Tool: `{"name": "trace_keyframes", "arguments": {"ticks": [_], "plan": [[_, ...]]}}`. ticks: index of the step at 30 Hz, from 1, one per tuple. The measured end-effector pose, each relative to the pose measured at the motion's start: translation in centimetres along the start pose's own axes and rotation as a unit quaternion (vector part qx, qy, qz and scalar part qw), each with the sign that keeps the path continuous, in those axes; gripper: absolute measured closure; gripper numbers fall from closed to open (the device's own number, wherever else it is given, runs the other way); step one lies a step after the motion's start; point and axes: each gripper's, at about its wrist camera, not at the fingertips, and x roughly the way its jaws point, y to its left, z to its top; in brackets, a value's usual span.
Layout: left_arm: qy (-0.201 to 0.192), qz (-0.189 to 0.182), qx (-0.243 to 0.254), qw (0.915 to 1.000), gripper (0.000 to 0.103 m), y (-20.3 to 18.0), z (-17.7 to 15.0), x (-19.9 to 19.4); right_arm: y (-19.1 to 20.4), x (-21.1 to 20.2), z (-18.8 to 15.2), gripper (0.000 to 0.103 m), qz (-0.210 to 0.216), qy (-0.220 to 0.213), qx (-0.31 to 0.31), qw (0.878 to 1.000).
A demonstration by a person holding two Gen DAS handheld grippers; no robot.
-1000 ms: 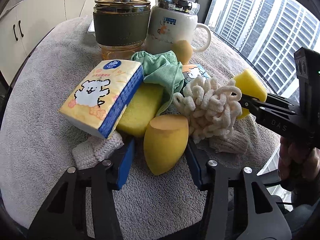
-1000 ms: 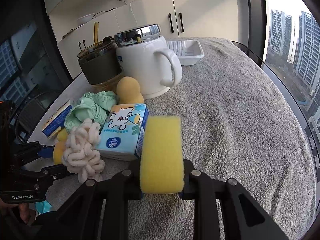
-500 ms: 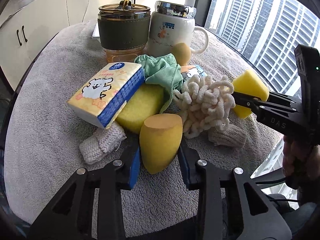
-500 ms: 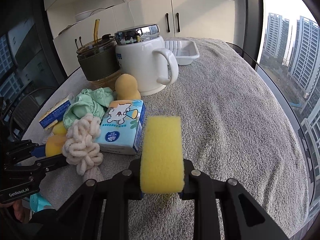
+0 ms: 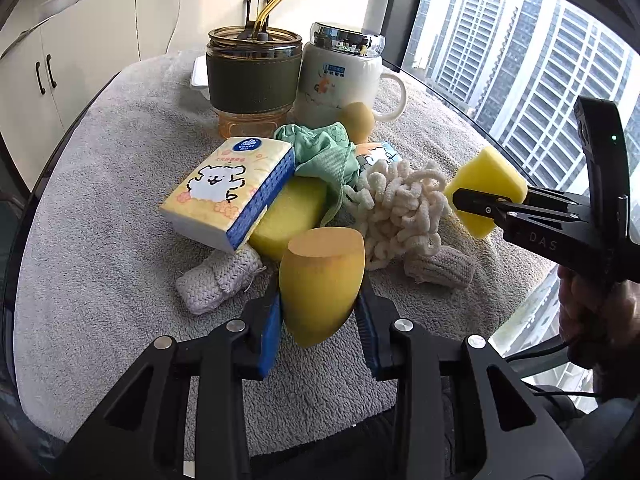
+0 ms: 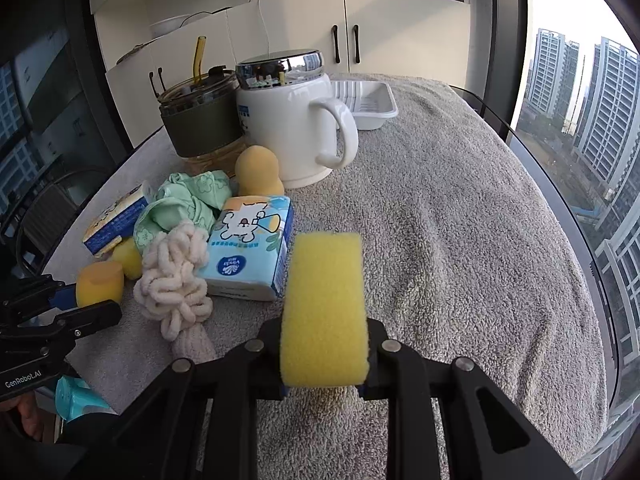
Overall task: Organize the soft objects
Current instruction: 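Lift both sponges and carry them over the white tray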
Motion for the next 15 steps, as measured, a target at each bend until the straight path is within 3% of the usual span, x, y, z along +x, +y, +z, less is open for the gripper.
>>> {"name": "trace_keyframes", "arguments": {"ticks": [15], "plan": [[0.003, 0.001, -0.042, 0.9991, 0.072, 4.3, 0.8, -3.2, -1.5, -0.8, 0.8, 0.079, -0.003, 0.047, -0.017, 0.999]]}}
